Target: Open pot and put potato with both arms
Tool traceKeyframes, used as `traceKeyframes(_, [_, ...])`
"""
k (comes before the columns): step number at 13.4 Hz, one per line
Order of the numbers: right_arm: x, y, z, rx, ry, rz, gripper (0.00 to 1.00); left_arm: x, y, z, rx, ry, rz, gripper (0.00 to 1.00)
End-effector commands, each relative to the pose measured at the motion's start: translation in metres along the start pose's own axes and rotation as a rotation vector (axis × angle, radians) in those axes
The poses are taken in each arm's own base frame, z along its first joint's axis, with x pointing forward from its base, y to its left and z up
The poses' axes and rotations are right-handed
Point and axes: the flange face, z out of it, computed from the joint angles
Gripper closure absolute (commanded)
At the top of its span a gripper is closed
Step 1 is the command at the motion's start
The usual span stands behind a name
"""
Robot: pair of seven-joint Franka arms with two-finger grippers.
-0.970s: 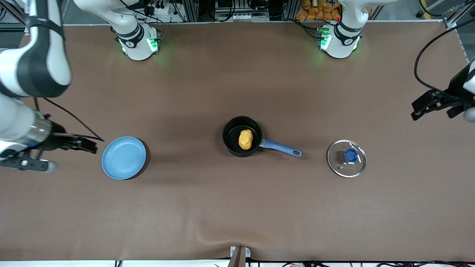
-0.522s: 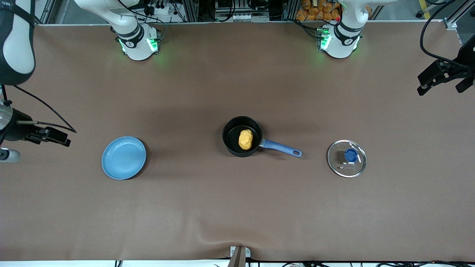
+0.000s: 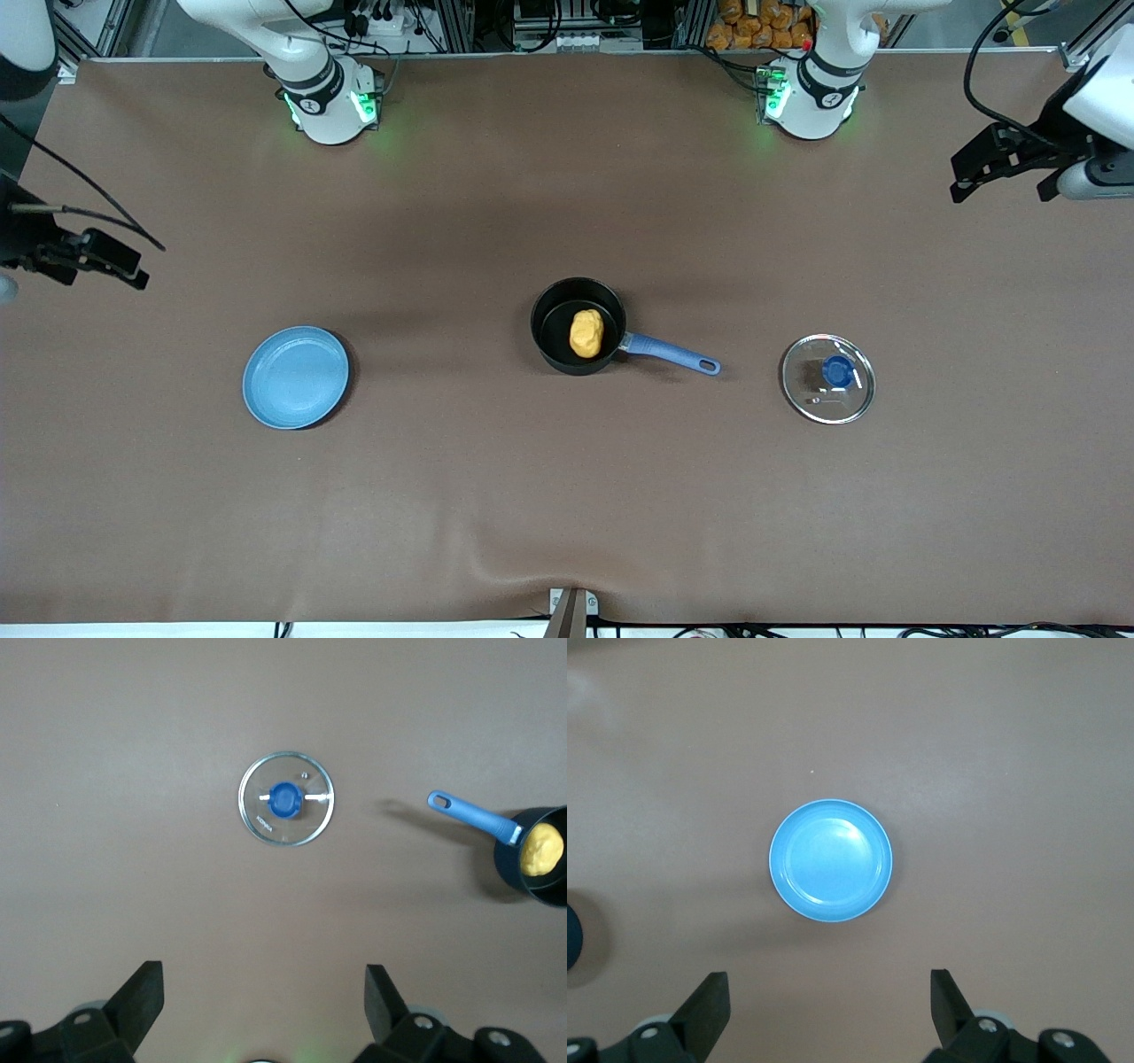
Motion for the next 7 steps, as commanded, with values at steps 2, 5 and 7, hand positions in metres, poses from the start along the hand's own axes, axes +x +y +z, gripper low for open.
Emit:
traceKeyframes(2, [-0.034, 0.002, -0.015, -0.028, 0.050, -0.014, 0.00, -0.020, -0.004, 0.003, -0.013, 0.032, 0.043, 0.00])
traceKeyframes(5, [-0.047, 0.004, -0.017, -0.033, 0.068, -0.018, 0.00, -0.020, -0.006, 0.004, -0.013, 0.033, 0.043, 0.00])
traceKeyframes(7, [-0.047, 0.004, -0.017, -0.035, 0.068, -0.020, 0.00, -0.019, -0.009, 0.005, -0.016, 0.031, 0.032, 0.00])
